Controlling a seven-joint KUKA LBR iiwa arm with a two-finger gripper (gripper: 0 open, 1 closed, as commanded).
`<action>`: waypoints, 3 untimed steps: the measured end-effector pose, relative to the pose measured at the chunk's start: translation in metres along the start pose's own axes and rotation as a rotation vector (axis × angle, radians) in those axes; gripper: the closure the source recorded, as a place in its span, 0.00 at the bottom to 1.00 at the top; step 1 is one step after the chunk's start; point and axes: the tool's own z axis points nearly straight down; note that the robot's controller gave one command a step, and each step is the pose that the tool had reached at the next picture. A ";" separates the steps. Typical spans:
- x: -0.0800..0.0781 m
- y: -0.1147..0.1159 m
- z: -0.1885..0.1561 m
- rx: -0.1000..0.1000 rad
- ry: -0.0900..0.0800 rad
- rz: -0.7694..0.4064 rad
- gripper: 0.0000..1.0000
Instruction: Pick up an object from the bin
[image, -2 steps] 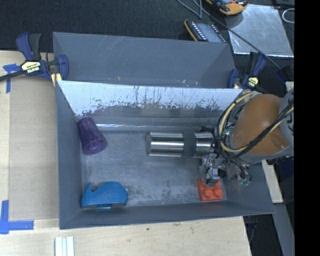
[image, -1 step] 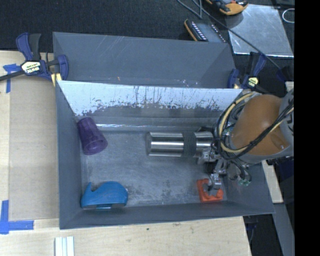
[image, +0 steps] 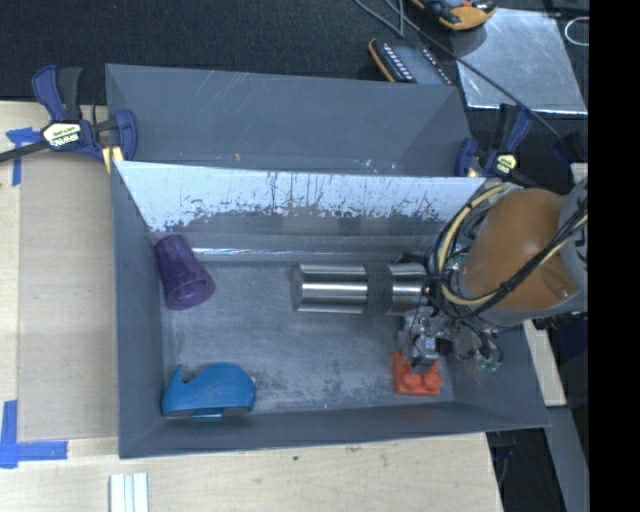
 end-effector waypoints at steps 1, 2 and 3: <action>0.001 0.000 0.000 0.000 0.001 0.000 0.00; 0.000 0.000 0.000 0.000 -0.001 0.000 1.00; 0.001 0.000 0.000 0.000 0.002 -0.001 0.00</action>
Offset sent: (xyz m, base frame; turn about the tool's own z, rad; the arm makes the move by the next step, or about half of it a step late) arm 0.0000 0.0000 0.0000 0.0000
